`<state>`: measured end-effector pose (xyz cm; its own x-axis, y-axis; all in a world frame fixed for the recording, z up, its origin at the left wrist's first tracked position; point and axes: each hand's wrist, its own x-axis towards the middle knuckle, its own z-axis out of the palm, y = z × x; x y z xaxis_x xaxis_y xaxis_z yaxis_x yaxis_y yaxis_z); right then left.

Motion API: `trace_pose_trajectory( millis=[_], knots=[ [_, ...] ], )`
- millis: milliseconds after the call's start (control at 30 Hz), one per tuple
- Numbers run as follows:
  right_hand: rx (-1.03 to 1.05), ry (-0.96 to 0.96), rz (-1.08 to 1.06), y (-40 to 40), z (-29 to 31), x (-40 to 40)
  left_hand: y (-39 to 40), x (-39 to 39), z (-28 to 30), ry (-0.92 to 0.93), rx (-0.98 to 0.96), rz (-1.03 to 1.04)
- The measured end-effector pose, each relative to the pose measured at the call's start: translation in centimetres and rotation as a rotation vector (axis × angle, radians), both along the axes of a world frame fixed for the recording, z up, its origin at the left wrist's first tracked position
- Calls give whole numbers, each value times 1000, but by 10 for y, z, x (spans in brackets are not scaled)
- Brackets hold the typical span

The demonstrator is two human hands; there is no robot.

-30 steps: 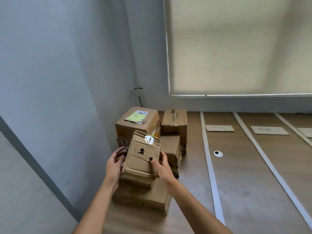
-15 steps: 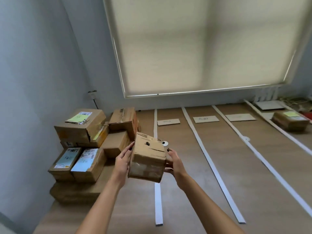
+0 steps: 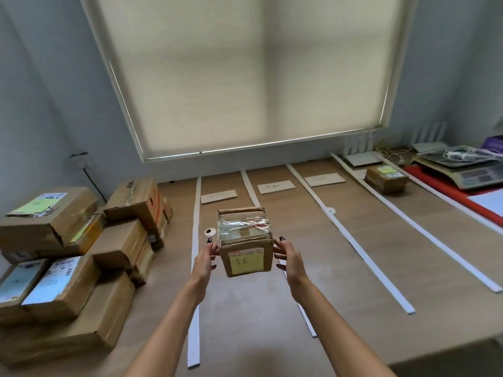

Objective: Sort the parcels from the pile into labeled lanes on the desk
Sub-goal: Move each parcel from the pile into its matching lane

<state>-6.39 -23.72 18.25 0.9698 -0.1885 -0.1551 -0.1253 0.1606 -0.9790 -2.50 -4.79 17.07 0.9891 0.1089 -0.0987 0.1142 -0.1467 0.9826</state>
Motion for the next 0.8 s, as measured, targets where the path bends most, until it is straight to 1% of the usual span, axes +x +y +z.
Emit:
trace_pose_trajectory(
  millis=[167, 233, 333, 400, 667, 800],
  knots=[
    [-68, 8, 2, -32, -9, 12, -39, 15, -13, -3, 14, -70],
    [-87, 25, -11, -50, -13, 24, -62, 25, -15, 1, -9, -91],
    [-84, 45, -12, -80, -21, 50, -94, 47, -21, 76, -89, -100],
    [-86, 60, -5, -102, -26, 68, -116, 65, -28, 109, -96, -94],
    [-230, 115, 21, -197, -31, 132, -206, 127, -56, 188, -135, -99],
    [-268, 132, 15, -234, -37, 151, -243, 140, -65, 242, -181, -111]
  ],
)
